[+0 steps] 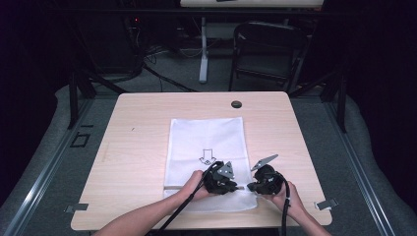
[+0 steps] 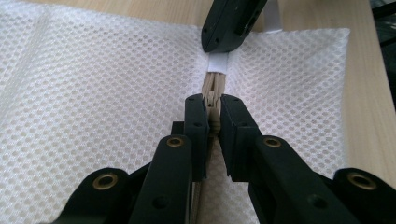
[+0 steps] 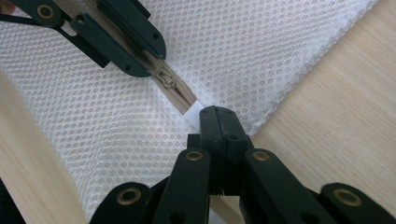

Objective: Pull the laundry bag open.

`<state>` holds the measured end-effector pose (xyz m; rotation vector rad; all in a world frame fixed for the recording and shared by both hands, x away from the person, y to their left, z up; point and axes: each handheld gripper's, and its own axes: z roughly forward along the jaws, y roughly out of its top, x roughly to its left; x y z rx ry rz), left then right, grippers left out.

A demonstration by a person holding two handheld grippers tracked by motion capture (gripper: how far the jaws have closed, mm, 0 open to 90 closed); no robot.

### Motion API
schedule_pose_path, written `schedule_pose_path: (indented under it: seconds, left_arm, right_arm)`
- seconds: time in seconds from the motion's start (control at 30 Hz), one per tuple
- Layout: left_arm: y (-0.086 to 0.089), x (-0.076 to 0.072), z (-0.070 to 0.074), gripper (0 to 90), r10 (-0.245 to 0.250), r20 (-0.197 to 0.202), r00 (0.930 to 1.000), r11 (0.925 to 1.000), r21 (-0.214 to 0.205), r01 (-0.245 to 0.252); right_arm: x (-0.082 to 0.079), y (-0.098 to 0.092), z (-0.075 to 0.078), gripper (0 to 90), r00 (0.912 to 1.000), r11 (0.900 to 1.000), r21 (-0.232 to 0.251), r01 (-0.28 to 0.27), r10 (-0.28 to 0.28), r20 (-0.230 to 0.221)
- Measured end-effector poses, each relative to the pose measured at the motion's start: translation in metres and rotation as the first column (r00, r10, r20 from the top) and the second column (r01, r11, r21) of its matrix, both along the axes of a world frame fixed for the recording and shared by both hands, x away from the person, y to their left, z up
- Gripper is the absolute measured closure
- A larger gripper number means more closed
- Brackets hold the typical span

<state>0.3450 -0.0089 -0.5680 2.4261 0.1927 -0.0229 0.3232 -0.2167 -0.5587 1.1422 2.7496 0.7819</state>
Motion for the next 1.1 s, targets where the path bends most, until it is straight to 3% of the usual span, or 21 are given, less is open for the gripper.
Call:
schedule_pose_path:
  seconds: [0.87,0.93,0.97,1.1]
  left_arm:
    - [0.017,-0.001,0.002,82.0,0.022,0.011,0.9997,0.9998,0.003,-0.022]
    - [0.019,-0.001,0.003,82.0,0.023,0.015,0.9996,0.9996,0.019,-0.023]
    - [0.019,0.0,0.002,82.0,0.021,0.006,0.9998,0.9998,0.003,-0.021]
    - [0.022,-0.001,0.003,82.0,0.02,0.009,0.9998,0.9998,0.007,-0.02]
  right_arm:
    - [0.0,0.0,0.0,90.0,1.0,1.0,0.002,-0.002,0.002,-0.006]
    - [0.0,0.0,0.0,90.0,1.0,1.0,0.001,-0.003,0.003,0.003]
    - [0.0,0.0,0.0,90.0,1.0,1.0,0.0,-0.009,0.009,0.002]
    - [0.0,0.0,0.001,90.0,1.0,0.9999,-0.007,-0.008,0.008,0.0]
